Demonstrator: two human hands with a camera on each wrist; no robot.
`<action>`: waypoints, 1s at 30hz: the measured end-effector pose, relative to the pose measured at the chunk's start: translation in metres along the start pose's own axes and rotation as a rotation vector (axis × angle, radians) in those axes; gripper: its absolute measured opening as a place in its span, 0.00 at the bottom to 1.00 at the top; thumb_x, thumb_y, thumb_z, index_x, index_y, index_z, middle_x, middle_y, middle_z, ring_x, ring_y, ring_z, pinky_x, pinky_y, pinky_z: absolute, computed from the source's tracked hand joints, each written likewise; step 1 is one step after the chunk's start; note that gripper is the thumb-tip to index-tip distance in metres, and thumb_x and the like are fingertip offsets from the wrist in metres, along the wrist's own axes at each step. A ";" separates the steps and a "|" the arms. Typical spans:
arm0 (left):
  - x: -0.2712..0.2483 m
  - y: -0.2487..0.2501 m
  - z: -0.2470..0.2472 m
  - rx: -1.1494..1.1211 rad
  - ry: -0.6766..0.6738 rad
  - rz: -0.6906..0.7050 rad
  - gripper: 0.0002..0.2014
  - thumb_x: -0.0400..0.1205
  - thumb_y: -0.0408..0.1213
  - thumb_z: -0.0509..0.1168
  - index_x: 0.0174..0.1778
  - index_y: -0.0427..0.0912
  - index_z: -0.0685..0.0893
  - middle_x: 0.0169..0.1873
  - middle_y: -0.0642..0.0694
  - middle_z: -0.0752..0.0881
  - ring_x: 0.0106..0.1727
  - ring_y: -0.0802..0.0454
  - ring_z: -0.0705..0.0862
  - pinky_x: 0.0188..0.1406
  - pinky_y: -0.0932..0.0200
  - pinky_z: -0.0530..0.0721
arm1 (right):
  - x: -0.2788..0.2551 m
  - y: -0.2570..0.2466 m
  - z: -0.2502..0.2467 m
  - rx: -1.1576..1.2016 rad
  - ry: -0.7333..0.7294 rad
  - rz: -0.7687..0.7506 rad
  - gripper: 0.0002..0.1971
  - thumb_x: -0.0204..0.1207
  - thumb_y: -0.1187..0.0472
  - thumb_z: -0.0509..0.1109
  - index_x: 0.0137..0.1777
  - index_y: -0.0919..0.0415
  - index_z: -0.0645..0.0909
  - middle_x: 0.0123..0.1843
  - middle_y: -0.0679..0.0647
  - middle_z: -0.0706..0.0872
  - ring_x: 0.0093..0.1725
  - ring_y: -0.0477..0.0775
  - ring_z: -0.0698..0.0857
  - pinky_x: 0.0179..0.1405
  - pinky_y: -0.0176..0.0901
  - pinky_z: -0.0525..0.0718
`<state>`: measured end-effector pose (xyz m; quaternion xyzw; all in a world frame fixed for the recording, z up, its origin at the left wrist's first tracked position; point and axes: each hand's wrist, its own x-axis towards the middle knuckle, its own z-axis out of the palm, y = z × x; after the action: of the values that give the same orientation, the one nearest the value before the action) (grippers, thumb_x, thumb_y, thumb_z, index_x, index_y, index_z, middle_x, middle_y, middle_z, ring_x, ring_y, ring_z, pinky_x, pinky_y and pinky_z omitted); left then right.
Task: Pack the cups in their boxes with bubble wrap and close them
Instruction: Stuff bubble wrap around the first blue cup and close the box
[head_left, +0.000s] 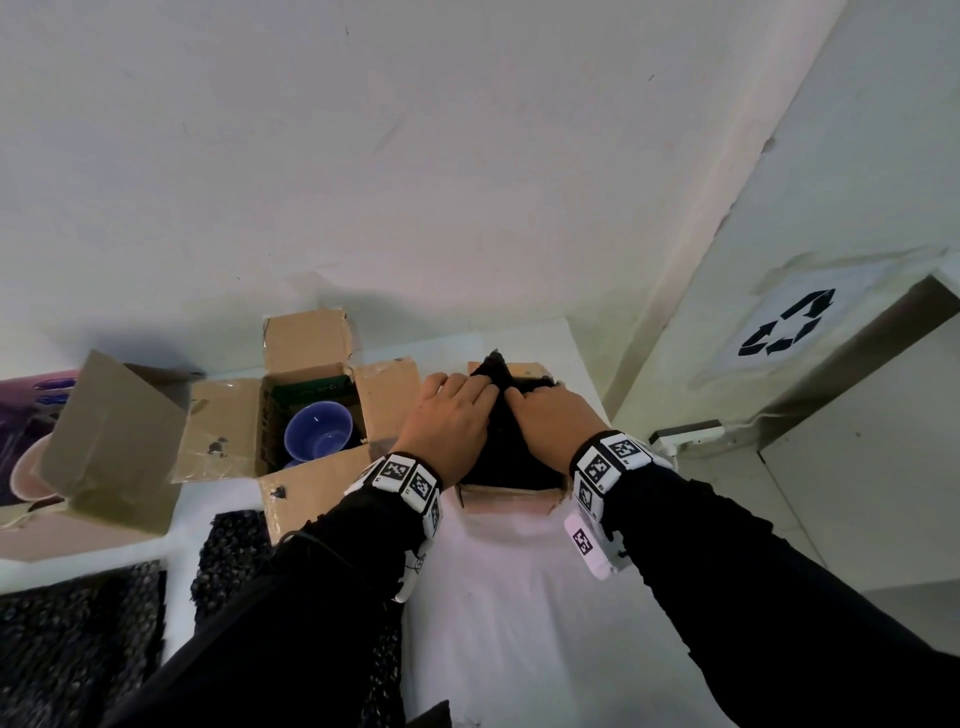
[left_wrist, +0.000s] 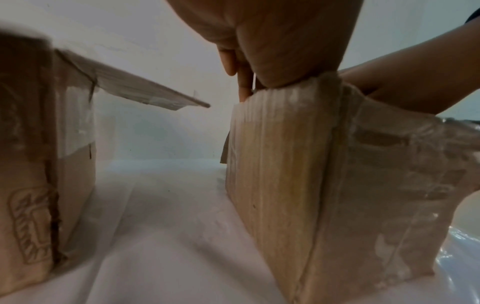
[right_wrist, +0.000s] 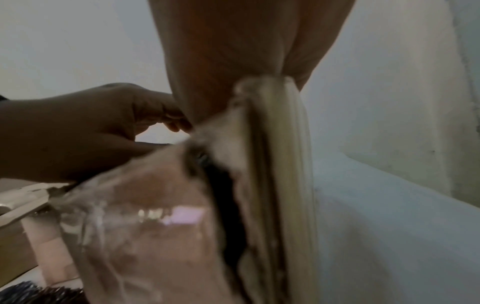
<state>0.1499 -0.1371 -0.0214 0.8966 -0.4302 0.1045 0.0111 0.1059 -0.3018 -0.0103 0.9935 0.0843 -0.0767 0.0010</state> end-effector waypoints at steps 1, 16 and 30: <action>0.000 0.000 -0.001 0.026 -0.019 0.002 0.18 0.78 0.41 0.53 0.59 0.42 0.81 0.52 0.45 0.86 0.52 0.43 0.81 0.59 0.48 0.68 | 0.000 0.001 0.000 0.000 0.010 -0.010 0.13 0.82 0.64 0.54 0.63 0.63 0.74 0.53 0.59 0.86 0.55 0.64 0.84 0.46 0.52 0.78; 0.001 0.001 -0.009 0.161 -0.115 -0.076 0.21 0.76 0.54 0.55 0.38 0.44 0.88 0.55 0.46 0.81 0.65 0.40 0.71 0.65 0.38 0.61 | -0.006 0.006 0.009 -0.137 0.341 0.015 0.12 0.64 0.66 0.60 0.47 0.61 0.79 0.34 0.55 0.86 0.31 0.59 0.84 0.53 0.50 0.82; 0.009 -0.002 -0.012 0.201 -0.191 -0.063 0.13 0.76 0.51 0.63 0.54 0.54 0.86 0.61 0.53 0.81 0.72 0.40 0.67 0.71 0.34 0.52 | -0.008 -0.007 0.000 -0.171 0.017 0.124 0.13 0.79 0.63 0.54 0.52 0.57 0.80 0.51 0.54 0.88 0.59 0.61 0.79 0.63 0.55 0.65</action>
<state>0.1551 -0.1418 -0.0079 0.9121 -0.3883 0.0610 -0.1165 0.0971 -0.2960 -0.0088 0.9937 0.0291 -0.0605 0.0900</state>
